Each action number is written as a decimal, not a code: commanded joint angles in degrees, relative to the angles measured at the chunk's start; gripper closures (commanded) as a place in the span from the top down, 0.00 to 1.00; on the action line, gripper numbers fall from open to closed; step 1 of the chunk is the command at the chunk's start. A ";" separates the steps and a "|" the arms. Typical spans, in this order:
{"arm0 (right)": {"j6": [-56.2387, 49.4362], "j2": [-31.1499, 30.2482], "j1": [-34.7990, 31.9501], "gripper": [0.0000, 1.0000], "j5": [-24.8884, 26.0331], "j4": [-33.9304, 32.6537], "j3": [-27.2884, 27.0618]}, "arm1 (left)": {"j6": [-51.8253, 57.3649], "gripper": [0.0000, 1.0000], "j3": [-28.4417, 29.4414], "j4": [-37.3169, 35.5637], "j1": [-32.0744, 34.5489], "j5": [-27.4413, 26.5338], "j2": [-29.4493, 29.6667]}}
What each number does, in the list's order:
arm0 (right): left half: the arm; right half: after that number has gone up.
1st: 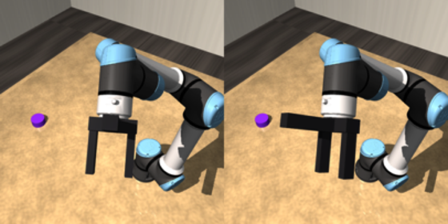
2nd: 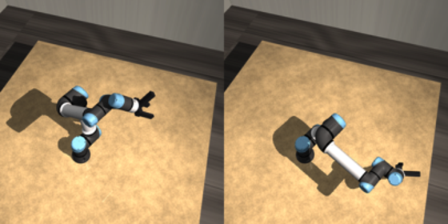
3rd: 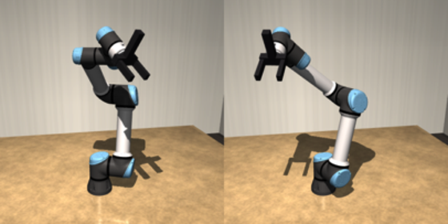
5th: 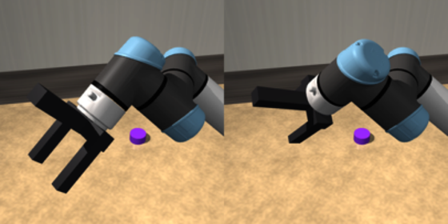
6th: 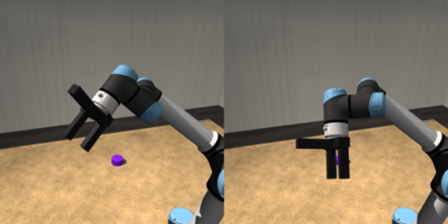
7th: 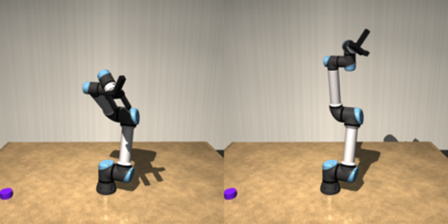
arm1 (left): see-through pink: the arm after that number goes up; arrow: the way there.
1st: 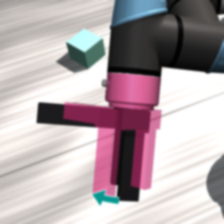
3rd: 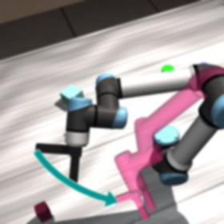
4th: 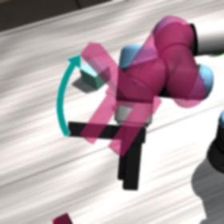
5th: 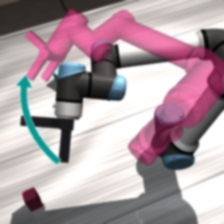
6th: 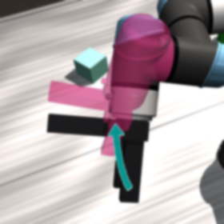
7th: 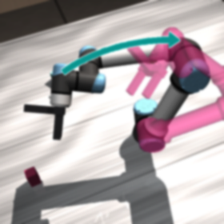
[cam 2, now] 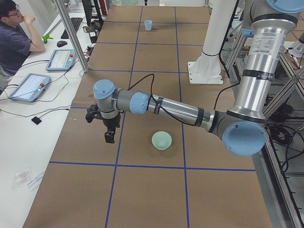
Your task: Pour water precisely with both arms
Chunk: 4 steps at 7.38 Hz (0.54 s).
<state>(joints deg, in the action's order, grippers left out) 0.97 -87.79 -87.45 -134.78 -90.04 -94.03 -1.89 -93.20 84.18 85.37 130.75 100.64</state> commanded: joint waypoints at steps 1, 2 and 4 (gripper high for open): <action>0.09 0.08 -0.09 0.99 -0.04 -0.40 -0.01 | 5.65 1.00 0.83 -0.25 5.04 0.38 -4.19; 0.09 -0.19 -0.18 0.99 -0.47 -0.49 -0.18 | 6.37 1.00 0.56 0.10 6.54 0.39 -7.27; 0.09 -0.45 -1.57 0.99 -0.83 -2.67 -0.71 | 6.11 1.00 0.39 3.35 6.82 0.39 -11.15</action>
<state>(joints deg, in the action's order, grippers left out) 1.05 -88.16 -88.16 -135.36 -91.03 -94.32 4.29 -92.74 86.14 91.81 131.12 91.85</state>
